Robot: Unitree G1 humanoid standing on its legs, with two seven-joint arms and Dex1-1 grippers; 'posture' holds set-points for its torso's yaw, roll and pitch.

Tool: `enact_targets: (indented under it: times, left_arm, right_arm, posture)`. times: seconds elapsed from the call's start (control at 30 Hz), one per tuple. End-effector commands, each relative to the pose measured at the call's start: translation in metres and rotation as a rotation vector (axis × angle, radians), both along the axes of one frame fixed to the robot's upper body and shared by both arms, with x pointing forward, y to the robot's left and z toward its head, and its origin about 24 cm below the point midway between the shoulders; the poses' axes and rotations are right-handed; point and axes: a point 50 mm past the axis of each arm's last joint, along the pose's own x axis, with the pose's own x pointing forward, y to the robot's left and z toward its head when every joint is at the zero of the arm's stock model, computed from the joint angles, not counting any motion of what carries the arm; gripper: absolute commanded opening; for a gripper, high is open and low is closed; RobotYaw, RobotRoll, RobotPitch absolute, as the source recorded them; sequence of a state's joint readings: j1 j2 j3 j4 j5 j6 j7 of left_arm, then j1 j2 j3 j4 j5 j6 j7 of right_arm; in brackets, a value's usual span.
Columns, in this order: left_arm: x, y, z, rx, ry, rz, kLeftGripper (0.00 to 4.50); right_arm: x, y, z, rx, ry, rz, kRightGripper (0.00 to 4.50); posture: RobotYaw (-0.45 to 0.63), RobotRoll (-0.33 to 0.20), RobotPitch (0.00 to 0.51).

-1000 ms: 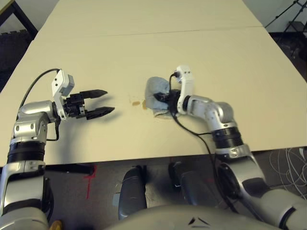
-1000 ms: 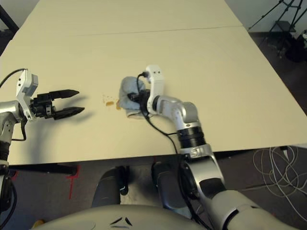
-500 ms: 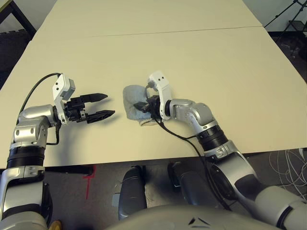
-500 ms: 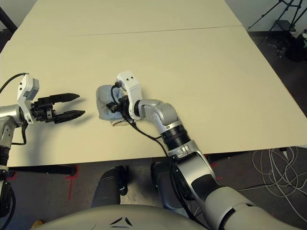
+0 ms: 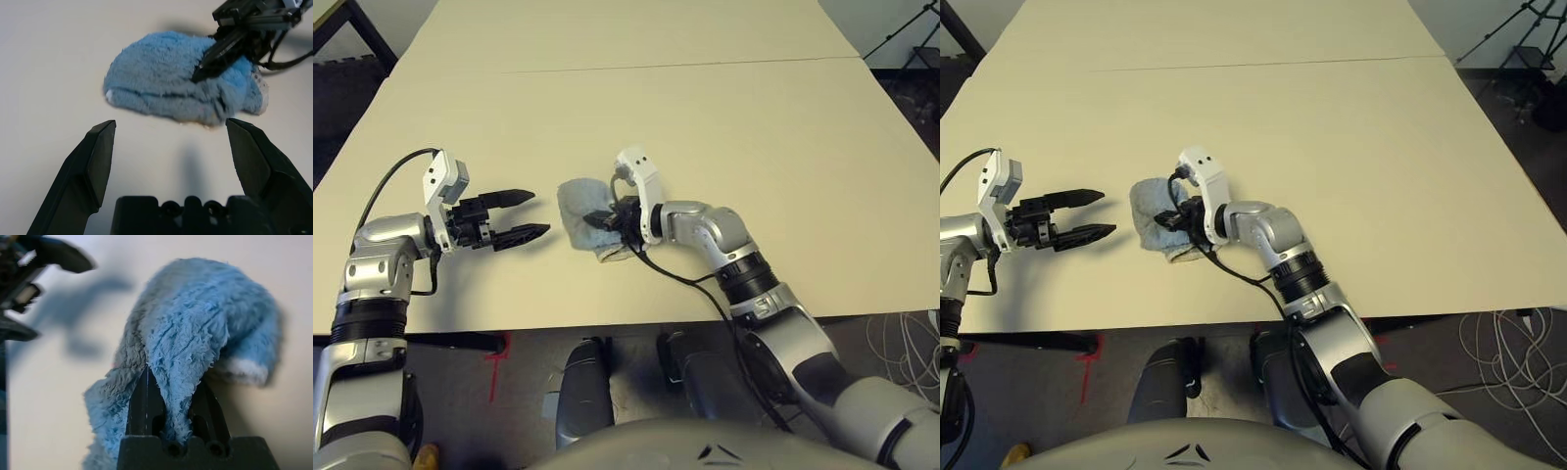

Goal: Wipe the water off the table with a rag.

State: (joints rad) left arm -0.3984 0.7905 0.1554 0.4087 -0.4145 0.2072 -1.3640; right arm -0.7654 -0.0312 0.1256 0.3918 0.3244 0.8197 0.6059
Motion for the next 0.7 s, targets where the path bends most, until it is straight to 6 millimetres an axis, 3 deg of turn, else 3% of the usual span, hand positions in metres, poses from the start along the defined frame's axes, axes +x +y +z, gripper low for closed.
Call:
enact_targets:
  times: [0.03, 0.07, 0.2, 0.33, 0.43, 0.53, 0.7]
  left_arm:
    - [0.004, -0.004, 0.0, 0.003, -0.004, -0.019, 4.5]
    - [0.004, -0.005, 0.0, 0.003, -0.004, -0.02, 4.5]
    - [0.007, -0.007, -0.001, 0.0, -0.005, -0.029, 4.5]
    - [0.008, -0.009, -0.003, -0.002, -0.006, -0.033, 4.5]
    - [0.01, -0.01, -0.004, -0.004, -0.006, -0.037, 4.5]
    - [0.012, -0.011, -0.004, -0.005, -0.006, -0.042, 4.5]
    - [0.017, -0.013, -0.003, -0.007, -0.011, -0.05, 4.5]
  right_arm:
    - [0.01, -0.031, 0.0, -0.029, 0.009, -0.105, 0.18]
    - [0.01, -0.034, 0.001, -0.031, 0.007, -0.109, 0.18]
    - [0.012, -0.08, 0.01, -0.086, -0.02, -0.183, 0.18]
    - [0.007, -0.113, 0.021, -0.07, 0.0, -0.23, 0.18]
    - [0.0, -0.126, 0.04, 0.013, 0.016, -0.23, 0.18]
    - [-0.008, -0.138, 0.071, 0.135, 0.043, -0.192, 0.18]
    - [-0.009, -0.174, 0.115, 0.168, -0.015, -0.248, 0.18]
  posture:
    - [-0.15, 0.0, 0.181]
    - [-0.15, 0.0, 0.181]
    - [-0.17, 0.0, 0.18]
    - [-0.18, 0.0, 0.178]
    - [-0.19, 0.0, 0.176]
    - [-0.2, 0.0, 0.169]
    - [-0.21, 0.0, 0.16]
